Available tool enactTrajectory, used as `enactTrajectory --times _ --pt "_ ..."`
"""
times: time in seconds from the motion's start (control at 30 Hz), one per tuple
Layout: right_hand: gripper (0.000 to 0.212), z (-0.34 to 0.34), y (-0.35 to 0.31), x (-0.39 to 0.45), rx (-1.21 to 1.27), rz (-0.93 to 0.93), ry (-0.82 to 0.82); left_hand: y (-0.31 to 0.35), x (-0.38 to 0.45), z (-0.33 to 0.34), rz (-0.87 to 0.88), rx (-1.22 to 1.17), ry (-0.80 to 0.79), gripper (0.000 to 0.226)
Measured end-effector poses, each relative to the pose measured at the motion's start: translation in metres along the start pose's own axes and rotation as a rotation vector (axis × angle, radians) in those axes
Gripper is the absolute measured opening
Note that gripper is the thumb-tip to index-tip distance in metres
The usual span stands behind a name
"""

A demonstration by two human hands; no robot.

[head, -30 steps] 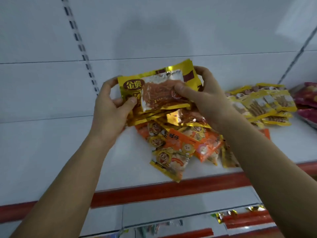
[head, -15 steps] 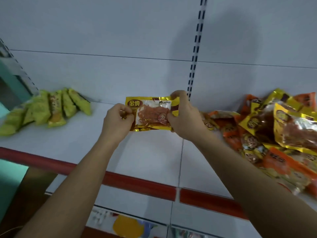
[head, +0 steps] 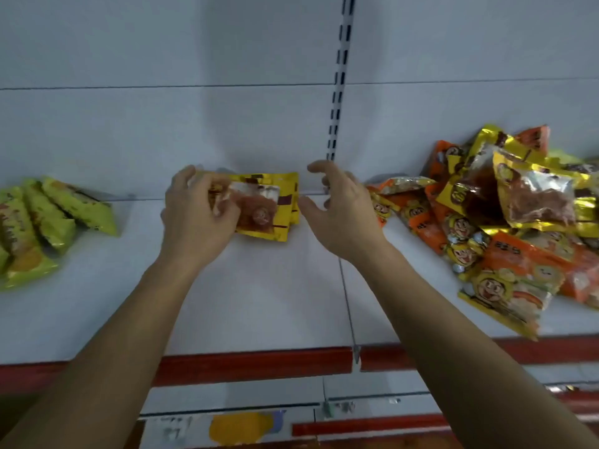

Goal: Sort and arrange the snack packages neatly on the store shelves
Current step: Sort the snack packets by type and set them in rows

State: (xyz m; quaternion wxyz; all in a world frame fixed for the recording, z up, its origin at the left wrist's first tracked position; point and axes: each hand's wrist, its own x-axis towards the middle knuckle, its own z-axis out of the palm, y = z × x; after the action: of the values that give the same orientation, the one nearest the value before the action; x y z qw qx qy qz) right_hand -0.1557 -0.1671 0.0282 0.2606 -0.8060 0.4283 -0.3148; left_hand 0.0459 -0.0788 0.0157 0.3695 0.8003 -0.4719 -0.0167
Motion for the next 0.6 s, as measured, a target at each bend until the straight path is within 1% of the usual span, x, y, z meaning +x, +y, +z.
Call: enactTrajectory --times 0.07,0.13,0.2,0.27,0.37,0.47,0.53,0.6 --pt "0.044 -0.02 0.005 -0.01 -0.009 0.001 0.09 0.027 0.001 0.006 0.112 0.022 -0.033 0.046" --pt "0.044 -0.044 0.014 -0.019 -0.05 0.023 0.192 0.056 0.001 0.019 0.232 0.028 -0.073 0.036" --pt "0.043 -0.073 0.025 -0.03 -0.095 0.05 0.302 0.08 0.0 0.037 0.314 -0.004 -0.134 0.028" --pt "0.04 -0.101 0.041 -0.042 -0.148 0.074 0.393 0.104 -0.004 0.057 0.367 -0.035 -0.201 0.028" --pt "0.036 -0.14 0.066 -0.06 -0.171 0.149 0.489 0.142 -0.013 0.085 0.413 -0.077 -0.271 0.021" --pt "0.038 -0.165 0.093 -0.072 -0.191 0.218 0.523 0.178 -0.023 0.107 0.447 -0.169 -0.304 0.018" --pt "0.037 -0.178 0.111 -0.075 -0.212 0.266 0.541 0.201 -0.028 0.116 0.417 -0.305 -0.344 0.017" --pt "0.039 -0.19 0.128 -0.076 -0.219 0.311 0.548 0.223 -0.031 0.126 0.351 -0.408 -0.357 0.016"
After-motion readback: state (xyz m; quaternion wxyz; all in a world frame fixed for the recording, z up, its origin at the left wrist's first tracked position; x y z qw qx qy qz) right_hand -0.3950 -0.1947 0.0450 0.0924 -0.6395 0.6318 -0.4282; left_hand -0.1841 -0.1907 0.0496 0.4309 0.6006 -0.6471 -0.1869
